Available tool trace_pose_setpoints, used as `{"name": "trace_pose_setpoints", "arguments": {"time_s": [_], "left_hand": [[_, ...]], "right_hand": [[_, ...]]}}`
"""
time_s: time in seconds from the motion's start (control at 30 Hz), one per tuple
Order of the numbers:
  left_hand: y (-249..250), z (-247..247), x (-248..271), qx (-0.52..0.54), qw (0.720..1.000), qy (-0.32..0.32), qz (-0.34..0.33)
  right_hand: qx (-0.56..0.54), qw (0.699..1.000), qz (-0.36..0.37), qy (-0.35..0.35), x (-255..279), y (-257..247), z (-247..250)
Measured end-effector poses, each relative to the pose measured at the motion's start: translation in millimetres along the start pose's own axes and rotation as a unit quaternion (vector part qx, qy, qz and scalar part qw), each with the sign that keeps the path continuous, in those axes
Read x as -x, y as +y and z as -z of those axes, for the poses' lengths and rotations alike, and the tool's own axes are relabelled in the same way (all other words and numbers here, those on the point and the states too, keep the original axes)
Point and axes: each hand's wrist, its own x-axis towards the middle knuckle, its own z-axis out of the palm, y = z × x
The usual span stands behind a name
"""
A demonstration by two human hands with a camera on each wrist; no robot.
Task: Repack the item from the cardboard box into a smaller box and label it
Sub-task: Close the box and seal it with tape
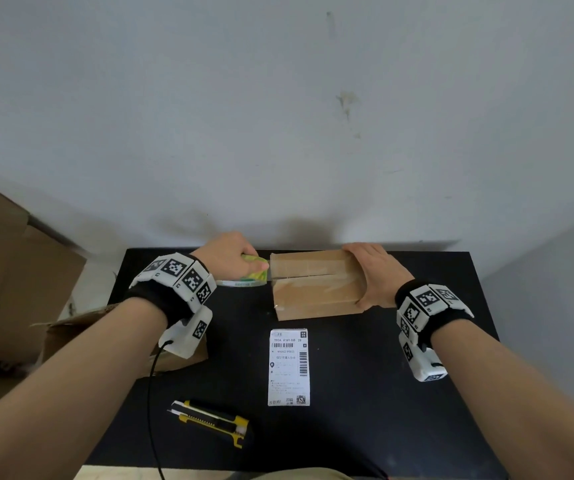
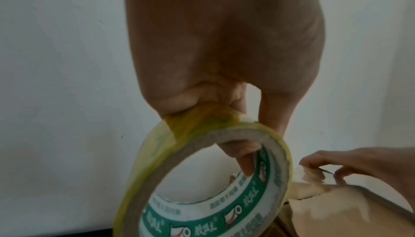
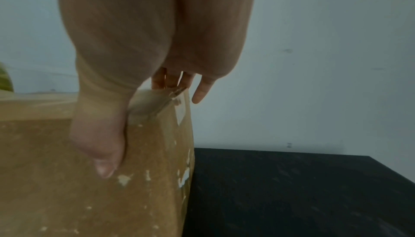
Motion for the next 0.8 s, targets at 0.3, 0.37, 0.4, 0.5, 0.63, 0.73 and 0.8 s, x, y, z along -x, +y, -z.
{"name": "trace_pose_setpoints", "arguments": {"time_s": [0.3, 0.37, 0.4, 0.5, 0.63, 0.73, 0.8], "left_hand": [[3, 2, 4, 0.015, 1.0, 0.021, 0.003], [4, 1, 7, 0.024, 1.0, 0.018, 0.007], [5, 0, 9, 0.03, 0.999, 0.02, 0.006], [7, -3, 13, 0.04, 0.999, 0.033, 0.002], [9, -11, 14, 0.018, 1.0, 0.01, 0.007], [7, -15, 11, 0.004, 1.0, 0.003, 0.024], [4, -17, 7, 0.002, 0.999, 0.006, 0.032]], "right_hand": [[0.071, 0.997, 0.006, 0.005, -2, -13, -6], [0.062, 0.998, 0.019, 0.003, -3, -18, -7], [0.059, 0.998, 0.023, 0.002, -4, -19, -6], [0.044, 0.999, 0.021, 0.004, -5, -19, -5], [0.033, 0.999, 0.02, 0.007, -5, -19, -5], [0.028, 0.999, 0.023, 0.009, -6, -18, -4], [0.027, 0.999, 0.025, 0.01, -6, -18, -5]]}}
